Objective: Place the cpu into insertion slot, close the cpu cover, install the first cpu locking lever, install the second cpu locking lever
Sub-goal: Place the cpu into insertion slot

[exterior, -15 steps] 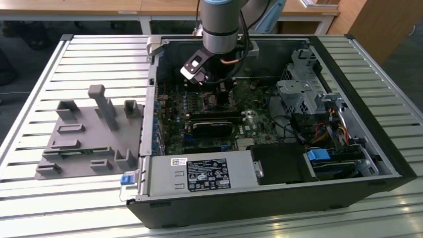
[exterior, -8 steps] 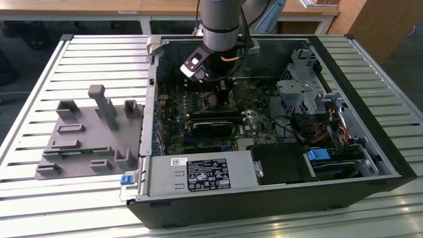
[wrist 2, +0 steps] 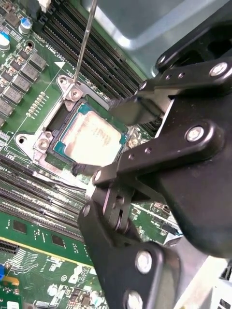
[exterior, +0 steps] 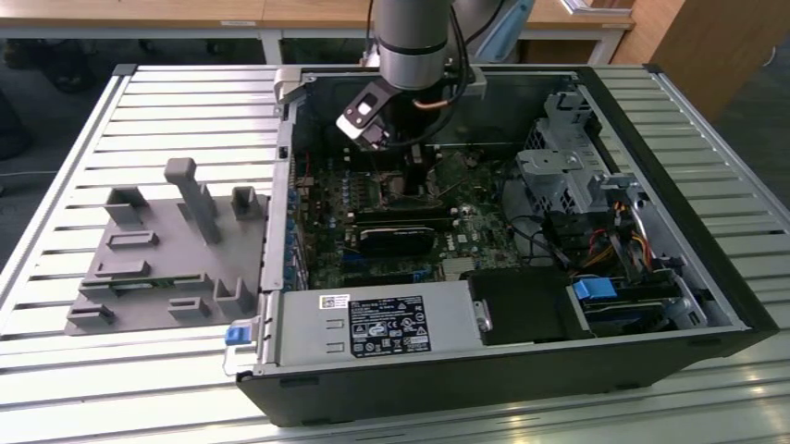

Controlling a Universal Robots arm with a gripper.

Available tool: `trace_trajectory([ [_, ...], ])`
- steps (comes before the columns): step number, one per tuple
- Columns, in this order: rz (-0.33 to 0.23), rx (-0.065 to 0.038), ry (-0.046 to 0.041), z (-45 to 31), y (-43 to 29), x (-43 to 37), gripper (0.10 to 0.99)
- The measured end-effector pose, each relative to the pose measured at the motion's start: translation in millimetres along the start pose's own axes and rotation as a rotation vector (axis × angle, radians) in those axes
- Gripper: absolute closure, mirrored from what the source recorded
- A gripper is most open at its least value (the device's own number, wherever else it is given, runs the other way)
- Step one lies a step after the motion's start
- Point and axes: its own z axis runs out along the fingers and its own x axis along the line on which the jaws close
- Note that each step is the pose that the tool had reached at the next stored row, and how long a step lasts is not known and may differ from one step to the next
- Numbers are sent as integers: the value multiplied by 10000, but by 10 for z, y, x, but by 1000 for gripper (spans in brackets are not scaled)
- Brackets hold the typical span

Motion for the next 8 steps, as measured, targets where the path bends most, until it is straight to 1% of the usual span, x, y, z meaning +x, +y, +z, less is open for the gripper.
trace_trajectory([
  [1, 0, 0, 2, -3, 1, 0, 549],
  [2, 1, -1, 2, -5, 1, 0, 549],
  [4, 1, 0, 1, -10, 2, 0, 671],
  [5, 1, -1, 2, -12, 2, 0, 671],
  [7, 1, 1, 0, -17, 2, 0, 784],
  [8, 1, 1, 1, -19, 3, 0, 784],
])
